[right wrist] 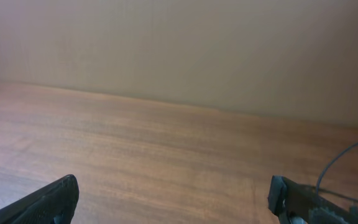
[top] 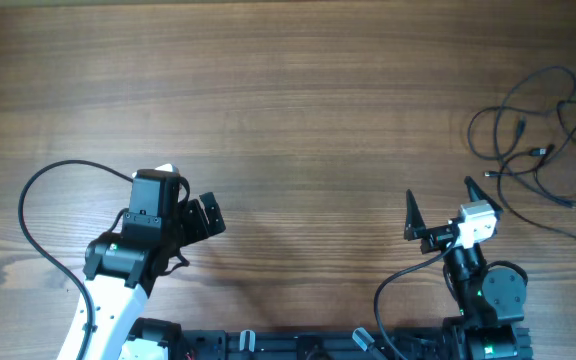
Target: Untangle cables
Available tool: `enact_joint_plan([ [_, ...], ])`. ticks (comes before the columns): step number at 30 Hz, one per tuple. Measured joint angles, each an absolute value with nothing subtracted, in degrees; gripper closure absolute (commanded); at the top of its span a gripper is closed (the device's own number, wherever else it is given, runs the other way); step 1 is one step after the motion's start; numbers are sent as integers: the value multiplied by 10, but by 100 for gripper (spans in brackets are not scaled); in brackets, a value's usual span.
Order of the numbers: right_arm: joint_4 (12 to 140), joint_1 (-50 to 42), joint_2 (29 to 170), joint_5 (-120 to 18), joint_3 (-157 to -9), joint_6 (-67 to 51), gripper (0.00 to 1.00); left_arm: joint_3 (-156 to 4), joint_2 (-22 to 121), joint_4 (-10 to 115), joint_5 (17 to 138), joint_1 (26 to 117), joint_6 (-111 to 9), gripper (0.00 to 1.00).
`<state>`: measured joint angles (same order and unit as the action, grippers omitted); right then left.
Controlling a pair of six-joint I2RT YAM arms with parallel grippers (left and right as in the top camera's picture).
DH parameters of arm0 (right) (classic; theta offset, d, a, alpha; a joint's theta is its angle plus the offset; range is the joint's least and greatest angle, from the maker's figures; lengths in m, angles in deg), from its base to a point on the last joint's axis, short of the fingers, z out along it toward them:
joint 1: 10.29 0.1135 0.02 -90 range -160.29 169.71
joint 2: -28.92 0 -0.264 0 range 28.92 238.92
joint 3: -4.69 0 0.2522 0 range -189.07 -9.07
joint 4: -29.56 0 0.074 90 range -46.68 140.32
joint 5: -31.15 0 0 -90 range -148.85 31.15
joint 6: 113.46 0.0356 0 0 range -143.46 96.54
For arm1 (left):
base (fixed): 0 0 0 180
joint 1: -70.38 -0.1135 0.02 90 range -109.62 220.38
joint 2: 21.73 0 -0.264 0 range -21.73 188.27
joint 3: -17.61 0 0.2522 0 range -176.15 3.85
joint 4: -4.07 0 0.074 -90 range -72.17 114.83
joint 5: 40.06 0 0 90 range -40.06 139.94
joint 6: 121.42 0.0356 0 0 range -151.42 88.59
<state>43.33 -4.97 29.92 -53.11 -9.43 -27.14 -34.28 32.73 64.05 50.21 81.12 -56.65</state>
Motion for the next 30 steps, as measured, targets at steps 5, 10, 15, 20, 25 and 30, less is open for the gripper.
enact_joint_plan([
  [5,434,-50,299,-531,-94,-269,0,-343,327,640,502,811,-566,0],
  [10,433,-50,299,-531,-94,-264,0,-343,327,640,502,811,-566,0],
  [15,434,-50,299,-531,-94,-263,0,-343,327,640,502,811,-566,0],
  [20,434,-50,299,-531,-94,-263,0,-343,327,640,502,811,-566,0],
  [25,434,-50,299,-531,-94,-263,0,-343,327,640,502,811,-566,0],
  [30,434,-50,299,-531,-94,-263,0,-343,327,640,502,811,-566,0],
])
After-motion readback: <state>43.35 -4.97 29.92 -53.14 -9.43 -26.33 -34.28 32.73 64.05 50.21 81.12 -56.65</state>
